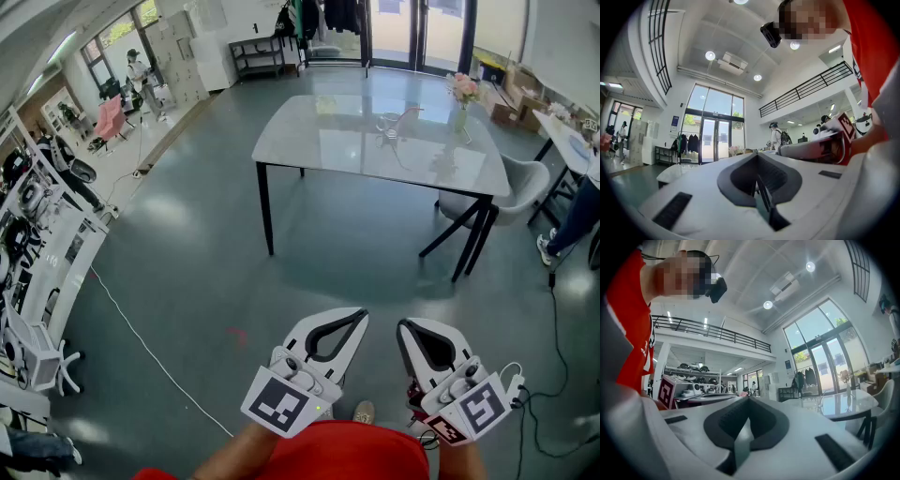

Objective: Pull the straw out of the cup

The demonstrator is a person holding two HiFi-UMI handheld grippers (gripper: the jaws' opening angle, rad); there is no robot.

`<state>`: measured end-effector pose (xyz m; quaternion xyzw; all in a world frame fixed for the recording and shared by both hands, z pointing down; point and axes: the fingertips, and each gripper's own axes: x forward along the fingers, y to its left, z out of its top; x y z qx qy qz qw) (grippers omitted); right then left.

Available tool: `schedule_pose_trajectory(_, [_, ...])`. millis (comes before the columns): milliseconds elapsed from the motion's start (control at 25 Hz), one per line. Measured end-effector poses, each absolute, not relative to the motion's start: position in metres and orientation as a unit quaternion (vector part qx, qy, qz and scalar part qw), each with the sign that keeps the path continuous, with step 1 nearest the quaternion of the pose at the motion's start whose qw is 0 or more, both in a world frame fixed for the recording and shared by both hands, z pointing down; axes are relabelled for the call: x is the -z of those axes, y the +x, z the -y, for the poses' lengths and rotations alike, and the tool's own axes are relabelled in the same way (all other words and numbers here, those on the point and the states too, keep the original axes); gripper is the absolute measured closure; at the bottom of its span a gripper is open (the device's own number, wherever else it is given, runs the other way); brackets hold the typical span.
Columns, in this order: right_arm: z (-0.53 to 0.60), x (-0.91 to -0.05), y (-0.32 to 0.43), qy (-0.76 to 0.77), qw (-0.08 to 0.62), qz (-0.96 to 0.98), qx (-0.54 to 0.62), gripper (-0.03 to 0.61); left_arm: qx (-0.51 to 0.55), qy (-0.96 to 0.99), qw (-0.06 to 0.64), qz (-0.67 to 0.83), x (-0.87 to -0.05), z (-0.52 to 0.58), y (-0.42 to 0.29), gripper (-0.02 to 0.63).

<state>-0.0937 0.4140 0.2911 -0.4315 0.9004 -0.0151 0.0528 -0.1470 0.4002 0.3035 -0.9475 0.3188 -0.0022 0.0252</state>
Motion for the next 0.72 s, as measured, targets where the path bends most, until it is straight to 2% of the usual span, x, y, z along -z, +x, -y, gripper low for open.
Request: schedule_pose_trajectory(720, [-0.408, -0.296, -0.067, -0.44, 0.06, -0.896, 0.013, 0.572, 0.006, -0.947, 0.016, -0.321, -0.309, -0.393, -0.125, 0.601])
